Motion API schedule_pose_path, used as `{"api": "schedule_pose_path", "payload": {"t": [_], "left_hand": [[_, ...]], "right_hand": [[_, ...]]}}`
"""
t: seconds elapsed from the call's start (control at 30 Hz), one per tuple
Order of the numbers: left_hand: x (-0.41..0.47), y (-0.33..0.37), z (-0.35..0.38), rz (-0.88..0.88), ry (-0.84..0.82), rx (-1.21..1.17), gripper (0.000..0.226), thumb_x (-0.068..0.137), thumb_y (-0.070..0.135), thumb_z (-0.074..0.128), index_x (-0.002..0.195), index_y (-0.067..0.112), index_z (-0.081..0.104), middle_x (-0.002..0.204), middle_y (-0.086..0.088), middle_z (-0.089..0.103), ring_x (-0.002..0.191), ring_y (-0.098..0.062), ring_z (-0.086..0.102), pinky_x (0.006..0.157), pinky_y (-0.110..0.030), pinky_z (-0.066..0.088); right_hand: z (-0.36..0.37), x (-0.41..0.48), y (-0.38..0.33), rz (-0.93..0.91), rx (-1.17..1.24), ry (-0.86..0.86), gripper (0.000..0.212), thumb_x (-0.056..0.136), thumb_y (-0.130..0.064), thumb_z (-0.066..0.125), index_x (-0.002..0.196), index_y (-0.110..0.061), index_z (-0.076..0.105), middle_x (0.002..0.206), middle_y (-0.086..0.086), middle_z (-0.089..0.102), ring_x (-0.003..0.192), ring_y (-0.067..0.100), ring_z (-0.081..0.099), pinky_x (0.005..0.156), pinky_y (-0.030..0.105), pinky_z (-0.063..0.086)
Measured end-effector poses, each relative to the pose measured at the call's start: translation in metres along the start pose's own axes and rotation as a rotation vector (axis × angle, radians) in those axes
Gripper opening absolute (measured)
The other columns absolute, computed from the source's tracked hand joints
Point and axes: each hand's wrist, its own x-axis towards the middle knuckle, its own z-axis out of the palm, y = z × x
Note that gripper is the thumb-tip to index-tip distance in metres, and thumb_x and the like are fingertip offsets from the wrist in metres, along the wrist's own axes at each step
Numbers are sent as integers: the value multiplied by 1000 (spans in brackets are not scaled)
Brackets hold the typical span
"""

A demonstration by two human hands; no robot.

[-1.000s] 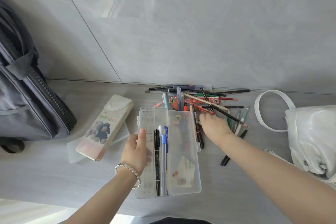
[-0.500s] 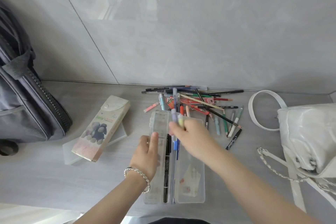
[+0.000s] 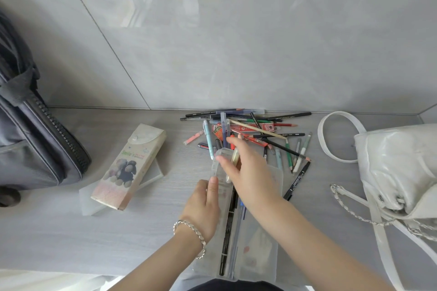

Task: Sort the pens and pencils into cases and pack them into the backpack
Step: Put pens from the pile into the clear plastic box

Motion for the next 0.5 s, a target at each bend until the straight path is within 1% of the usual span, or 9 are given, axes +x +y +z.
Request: {"api": "schedule_pose_path", "payload": {"t": [0.03, 0.07, 0.13, 0.17, 0.2, 0.27, 0.33, 0.4, 0.5], "left_hand": [[-1, 1, 0, 14, -8, 15, 42, 92, 50, 21, 81, 18, 46, 72, -8, 59, 75, -31, 61, 80, -44, 50], [-2, 1, 1, 23, -12, 23, 42, 92, 50, 21, 83, 19, 46, 71, -7, 59, 76, -31, 62, 80, -44, 50], [-3, 2, 1, 26, -7, 13, 41, 92, 50, 22, 82, 20, 46, 70, -6, 58, 76, -31, 62, 80, -44, 50], [-3, 2, 1, 29, -4, 11, 40, 93, 50, 22, 81, 20, 46, 70, -6, 58, 74, -30, 61, 79, -44, 50], [-4, 2, 0, 35, 0, 8, 39, 93, 49, 22, 81, 20, 46, 70, -6, 58, 72, -29, 60, 78, -44, 50], [-3, 2, 0, 38, 5, -2, 40, 92, 50, 22, 81, 20, 46, 69, -7, 58, 68, -27, 58, 76, -43, 49], [-2, 1, 1, 24, 4, -17, 41, 92, 51, 22, 80, 21, 47, 67, -7, 59, 64, -24, 58, 73, -41, 49], [0, 0, 2, 9, 0, -30, 40, 93, 49, 23, 80, 20, 47, 64, -6, 58, 58, -22, 56, 70, -40, 50], [4, -2, 1, -23, -2, -26, 39, 94, 47, 24, 78, 19, 45, 64, -6, 56, 58, -21, 55, 68, -37, 49]], "right_hand": [[3, 1, 0, -32, -59, -19, 44, 90, -36, 53, 130, -19, 47, 106, -5, 56, 97, 15, 55, 75, 21, 34], [6, 1, 2, -71, -167, -7, 44, 90, -38, 51, 128, -15, 50, 112, 1, 57, 99, 19, 57, 77, 23, 39], [14, 1, 8, -170, -378, 135, 49, 85, -45, 47, 113, -9, 62, 97, 6, 61, 82, 23, 63, 63, 25, 49], [16, 2, 14, -226, -409, 205, 52, 81, -47, 45, 106, -6, 65, 89, 7, 62, 79, 23, 62, 61, 25, 52], [17, 3, 20, -279, -410, 253, 52, 80, -47, 45, 103, -6, 66, 87, 7, 61, 83, 23, 58, 67, 28, 53], [19, 3, 30, -382, -396, 240, 49, 80, -45, 47, 107, -8, 64, 99, 4, 56, 93, 19, 46, 86, 34, 46], [19, -1, 37, -472, -372, 180, 42, 84, -39, 47, 113, -11, 60, 111, -1, 51, 100, 16, 44, 90, 33, 37], [17, -5, 41, -529, -339, 108, 37, 87, -32, 47, 115, -12, 60, 116, 1, 58, 106, 14, 45, 94, 30, 35], [2, 1, 51, -456, -228, 185, 25, 87, -19, 50, 104, -11, 67, 105, 2, 67, 102, 13, 52, 92, 24, 37]]}}
